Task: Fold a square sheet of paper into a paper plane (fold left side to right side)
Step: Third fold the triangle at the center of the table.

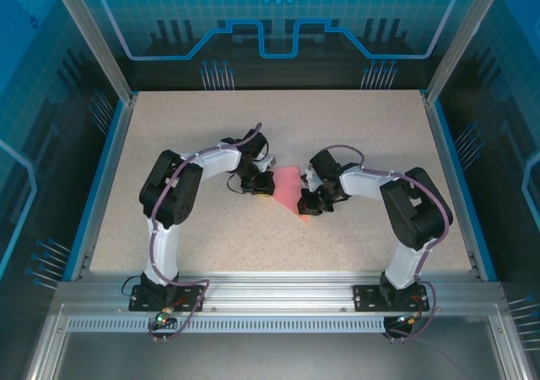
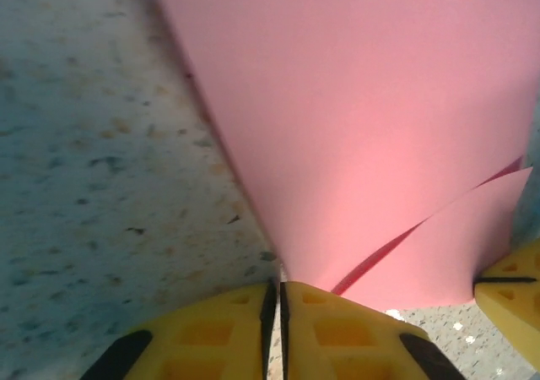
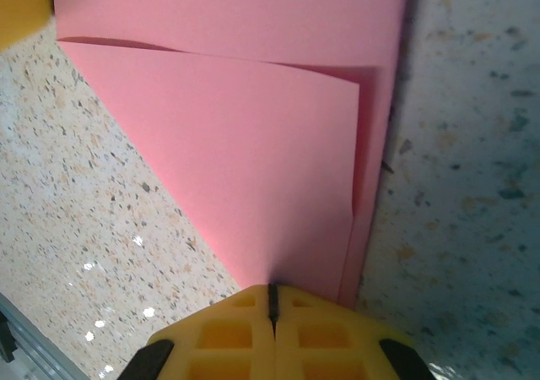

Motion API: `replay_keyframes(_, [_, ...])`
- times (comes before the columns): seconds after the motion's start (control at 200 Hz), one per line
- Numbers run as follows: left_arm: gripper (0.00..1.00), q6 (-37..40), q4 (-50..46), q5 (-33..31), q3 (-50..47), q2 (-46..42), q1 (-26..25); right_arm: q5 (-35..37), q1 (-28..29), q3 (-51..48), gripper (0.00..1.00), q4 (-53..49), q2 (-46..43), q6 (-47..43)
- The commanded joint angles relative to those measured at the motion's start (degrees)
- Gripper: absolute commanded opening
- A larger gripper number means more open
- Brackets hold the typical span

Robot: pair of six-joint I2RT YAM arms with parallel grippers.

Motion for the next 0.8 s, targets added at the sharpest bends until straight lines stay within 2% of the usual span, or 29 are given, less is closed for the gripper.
replay_keyframes(0.0, [0.22,0.1,-2.4,-6.3,0.3,-3.5,2.5,1.7,-0.4,-2.0,0.04,-0.5,-3.3,-1.3])
replay_keyframes(0.09, [0.26,-1.7,-1.7,-5.0,-0.8,-6.7,2.9,2.3,-0.3,-2.1,0.13,0.9,-7.2,-2.6])
replay_keyframes(0.22, [0.33,-6.0,0.1,-3.0,-4.1,-11.8,3.5,7.5,-0.6,-1.4,0.26,-0.7,-12.3,-6.3])
replay_keyframes(0.29, [0.35,-9.1,1.9,-0.8,-6.7,-14.0,3.5,10.4,-1.2,-0.8,0.35,-2.2,-13.6,-9.4])
replay_keyframes(0.355, [0.38,-12.9,4.5,1.8,-9.5,-15.6,3.5,11.0,-1.9,-0.3,0.40,-2.3,-13.5,-12.3])
replay_keyframes(0.54, [0.45,-23.7,15.5,11.0,-16.1,-15.5,2.5,7.3,-2.2,0.8,0.45,1.4,-10.8,-15.8])
replay_keyframes(0.655, [0.47,-26.2,18.6,12.3,-16.4,-13.0,0.6,7.8,-1.6,-0.2,0.47,3.3,-11.4,-15.7])
replay_keyframes(0.795, [0.47,-27.2,19.7,12.5,-14.8,-9.9,-0.9,11.7,0.9,-2.5,0.48,3.9,-15.0,-16.1])
